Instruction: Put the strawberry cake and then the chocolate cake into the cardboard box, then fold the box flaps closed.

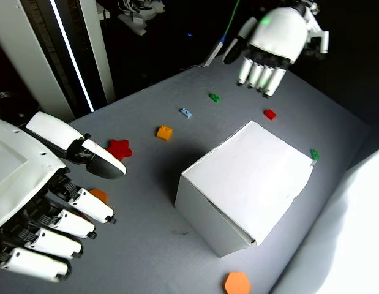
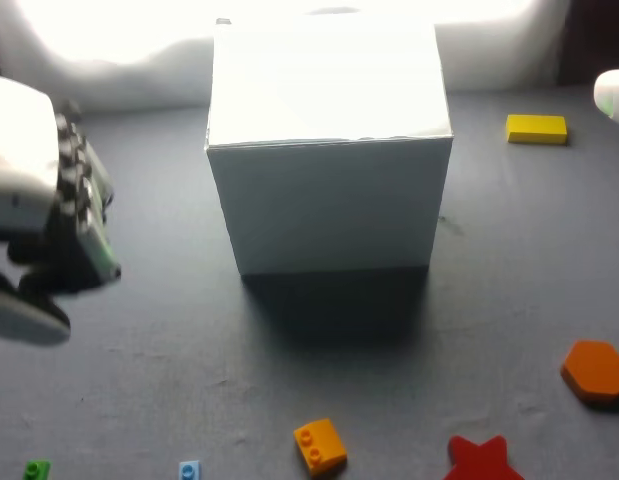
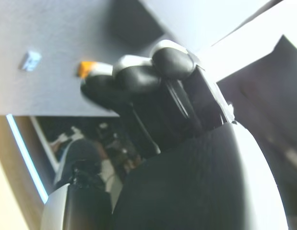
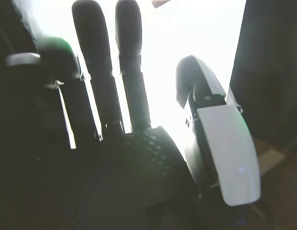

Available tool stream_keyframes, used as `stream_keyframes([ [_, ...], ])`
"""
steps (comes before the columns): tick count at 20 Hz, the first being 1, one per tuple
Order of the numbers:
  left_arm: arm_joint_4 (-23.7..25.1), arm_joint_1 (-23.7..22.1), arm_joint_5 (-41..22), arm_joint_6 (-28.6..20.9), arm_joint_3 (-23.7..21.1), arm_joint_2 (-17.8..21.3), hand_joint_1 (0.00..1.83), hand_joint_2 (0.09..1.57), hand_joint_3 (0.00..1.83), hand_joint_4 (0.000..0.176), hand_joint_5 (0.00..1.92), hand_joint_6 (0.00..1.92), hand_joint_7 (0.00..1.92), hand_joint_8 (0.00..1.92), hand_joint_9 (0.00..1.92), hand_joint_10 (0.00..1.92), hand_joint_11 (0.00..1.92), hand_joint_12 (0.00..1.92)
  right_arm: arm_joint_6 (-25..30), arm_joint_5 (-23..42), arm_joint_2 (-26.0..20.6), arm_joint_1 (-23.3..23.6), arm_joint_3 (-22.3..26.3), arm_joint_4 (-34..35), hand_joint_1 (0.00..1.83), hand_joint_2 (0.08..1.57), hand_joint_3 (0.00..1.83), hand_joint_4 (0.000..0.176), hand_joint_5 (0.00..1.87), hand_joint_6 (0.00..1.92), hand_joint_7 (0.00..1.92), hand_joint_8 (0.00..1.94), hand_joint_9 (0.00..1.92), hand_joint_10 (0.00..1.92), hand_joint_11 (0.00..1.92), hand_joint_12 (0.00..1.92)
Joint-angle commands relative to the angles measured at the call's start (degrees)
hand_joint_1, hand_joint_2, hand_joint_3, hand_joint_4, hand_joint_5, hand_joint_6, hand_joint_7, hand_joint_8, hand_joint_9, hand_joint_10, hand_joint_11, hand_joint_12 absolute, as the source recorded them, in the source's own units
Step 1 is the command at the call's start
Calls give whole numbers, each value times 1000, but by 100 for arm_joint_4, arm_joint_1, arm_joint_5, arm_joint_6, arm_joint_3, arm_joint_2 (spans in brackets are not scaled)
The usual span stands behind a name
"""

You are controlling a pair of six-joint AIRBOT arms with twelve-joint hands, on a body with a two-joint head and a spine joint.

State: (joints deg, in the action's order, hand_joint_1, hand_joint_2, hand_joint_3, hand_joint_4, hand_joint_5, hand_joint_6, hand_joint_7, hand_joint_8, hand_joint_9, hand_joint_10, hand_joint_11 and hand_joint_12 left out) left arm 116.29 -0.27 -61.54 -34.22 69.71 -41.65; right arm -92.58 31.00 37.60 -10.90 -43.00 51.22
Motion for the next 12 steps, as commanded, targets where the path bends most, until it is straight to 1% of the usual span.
stream_keyframes([
  [1,-469,-5,24,-10,-51,90,264,1518,18,0,1056,1722,1151,1775,1160,1918,1173,1921,16,397,-82,54,-21,-214,294,1550,9,0,1039,1732,1231,1842,1269,1921,1344,1921],
  [2,-469,31,8,-13,-152,150,264,1518,18,0,1056,1722,1151,1775,1160,1918,1173,1921,16,326,-83,54,-21,-238,294,1550,9,0,1039,1732,1231,1842,1269,1921,1344,1921],
  [3,-552,138,7,-34,-334,258,277,1522,14,0,1058,1740,1152,1790,1165,1920,1187,1921,19,-132,-87,51,-21,-522,312,1546,5,0,1037,1756,1235,1868,1278,1921,1357,1921],
  [4,-584,160,4,-34,-356,281,277,1522,14,0,1058,1740,1152,1790,1165,1920,1187,1921,18,-274,-88,44,-21,-579,312,1546,5,0,1037,1756,1235,1868,1278,1921,1357,1921],
  [5,-628,168,0,-40,-366,307,373,1514,5,0,1079,1859,1160,1869,1185,1921,1212,1921,12,-501,-90,37,-21,-614,334,1546,3,0,1028,1797,1238,1893,1292,1921,1375,1921],
  [6,-664,166,-8,-41,-362,329,373,1514,5,0,1079,1859,1160,1869,1185,1921,1212,1921,-28,-659,-91,36,-21,-620,334,1546,3,0,1028,1797,1238,1893,1292,1921,1375,1921],
  [7,-684,166,-8,-41,-363,382,414,1501,0,0,1064,1880,1154,1913,1183,1921,1213,1921,-63,-815,-90,35,-21,-738,313,1554,5,0,1033,1782,1255,1890,1301,1921,1383,1921],
  [8,-693,166,-8,-41,-376,425,404,1505,0,0,1051,1872,1144,1914,1179,1921,1212,1921,-72,-910,-90,26,-20,-866,240,1569,15,0,1019,1785,1251,1878,1296,1921,1378,1921],
  [9,-703,165,-8,-41,-384,464,410,1502,0,0,1056,1876,1140,1912,1179,1921,1210,1921,-73,-990,-89,11,-19,-989,223,1571,16,0,1022,1795,1250,1882,1293,1921,1376,1921],
  [10,-704,164,-15,-41,-362,480,442,1495,0,0,1063,1878,1147,1902,1181,1921,1204,1921,-74,-1079,-88,-11,-18,-1133,237,1567,12,0,1029,1811,1255,1875,1293,1921,1373,1921],
  [12,-740,70,-79,-40,-286,496,433,1493,0,0,1061,1866,1150,1875,1170,1921,1170,1921,-74,-1101,-86,-62,-15,-1215,253,1565,7,0,1025,1789,1251,1856,1285,1921,1362,1921],
])
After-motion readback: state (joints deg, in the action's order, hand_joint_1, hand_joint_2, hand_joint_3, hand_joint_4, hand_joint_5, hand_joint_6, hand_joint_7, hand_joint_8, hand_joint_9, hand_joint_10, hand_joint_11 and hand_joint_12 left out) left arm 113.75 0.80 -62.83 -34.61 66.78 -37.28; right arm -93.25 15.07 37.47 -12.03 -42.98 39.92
